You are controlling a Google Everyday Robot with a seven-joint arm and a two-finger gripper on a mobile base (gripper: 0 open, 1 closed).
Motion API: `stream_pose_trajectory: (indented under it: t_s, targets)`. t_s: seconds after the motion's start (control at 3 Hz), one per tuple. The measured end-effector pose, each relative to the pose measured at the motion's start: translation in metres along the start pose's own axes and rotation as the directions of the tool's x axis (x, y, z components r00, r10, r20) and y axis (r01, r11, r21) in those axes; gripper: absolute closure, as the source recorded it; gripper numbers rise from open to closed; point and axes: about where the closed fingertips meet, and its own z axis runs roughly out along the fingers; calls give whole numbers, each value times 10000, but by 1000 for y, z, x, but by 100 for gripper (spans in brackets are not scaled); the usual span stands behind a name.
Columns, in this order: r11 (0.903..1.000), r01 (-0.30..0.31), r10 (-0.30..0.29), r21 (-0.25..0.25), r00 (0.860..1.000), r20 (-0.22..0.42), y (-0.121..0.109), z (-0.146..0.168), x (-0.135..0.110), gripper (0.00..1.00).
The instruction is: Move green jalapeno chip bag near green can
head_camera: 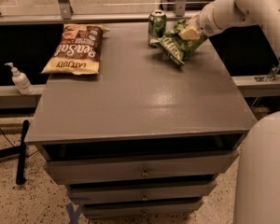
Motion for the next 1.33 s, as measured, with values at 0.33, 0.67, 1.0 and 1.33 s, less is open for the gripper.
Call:
stream_pose_trajectory:
  t_s: [0.33, 0.67, 1.0, 1.33]
  targets:
    - [9999, 100, -100, -27, 9999, -78, 1, 3, 3, 36]
    - [9999, 128, -129, -113, 9999, -82, 3, 6, 4, 12]
    - [9997, 66, -64, -215, 9999, 95, 4, 6, 1, 0]
    - [9994, -252, 270, -256, 9971, 709, 2, -3, -6, 0]
